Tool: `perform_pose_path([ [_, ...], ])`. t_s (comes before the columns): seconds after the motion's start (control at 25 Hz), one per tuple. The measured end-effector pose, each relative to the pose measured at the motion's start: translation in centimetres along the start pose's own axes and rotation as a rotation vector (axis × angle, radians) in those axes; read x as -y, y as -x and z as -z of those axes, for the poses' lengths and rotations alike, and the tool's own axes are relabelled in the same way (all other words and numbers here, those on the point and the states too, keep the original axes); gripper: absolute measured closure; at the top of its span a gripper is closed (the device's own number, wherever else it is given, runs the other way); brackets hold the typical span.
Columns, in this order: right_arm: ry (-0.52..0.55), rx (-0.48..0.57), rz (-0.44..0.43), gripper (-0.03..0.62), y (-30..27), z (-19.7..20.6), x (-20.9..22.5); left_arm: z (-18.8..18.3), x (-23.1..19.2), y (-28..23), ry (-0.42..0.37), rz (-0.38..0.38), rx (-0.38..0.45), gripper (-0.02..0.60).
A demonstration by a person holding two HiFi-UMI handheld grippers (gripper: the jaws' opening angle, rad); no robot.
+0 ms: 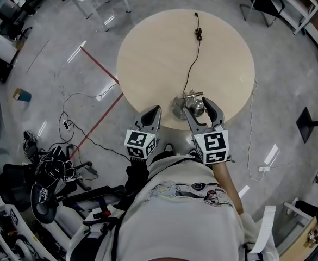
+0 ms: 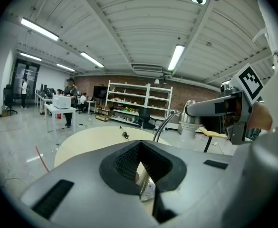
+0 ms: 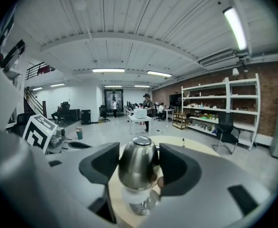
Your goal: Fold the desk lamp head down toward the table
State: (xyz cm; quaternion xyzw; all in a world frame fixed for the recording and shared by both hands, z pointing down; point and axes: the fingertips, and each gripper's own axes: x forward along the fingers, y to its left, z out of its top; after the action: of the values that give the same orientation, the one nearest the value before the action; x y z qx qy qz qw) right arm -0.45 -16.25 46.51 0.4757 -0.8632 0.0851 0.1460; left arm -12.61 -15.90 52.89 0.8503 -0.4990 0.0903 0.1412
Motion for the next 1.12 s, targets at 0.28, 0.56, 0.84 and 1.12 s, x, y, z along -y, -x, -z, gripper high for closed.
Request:
perform_pose_path([
  [0.28,0.007,-0.005,-0.010,0.324,0.4,0.5,-0.3,0.1,0.2,-0.2,0.004,0.007,-0.004,0.580],
  [0.56,0.004,-0.007,-0.013,0.324,1.0,1.5,-0.6,0.2,0.0,-0.3,0.001,0.005,-0.009,0.580],
  [0.84,0.009,-0.058,-0.015,0.324,2.0,4.3,-1.1,0.3,0.2,-0.5,-0.008,0.011,-0.013,0.580],
  [1.12,0.015,-0.091,-0.006,0.330,2.8,6.3,-1.4,0.5,1.2,-0.6,-0.015,0.028,-0.028,0.580],
])
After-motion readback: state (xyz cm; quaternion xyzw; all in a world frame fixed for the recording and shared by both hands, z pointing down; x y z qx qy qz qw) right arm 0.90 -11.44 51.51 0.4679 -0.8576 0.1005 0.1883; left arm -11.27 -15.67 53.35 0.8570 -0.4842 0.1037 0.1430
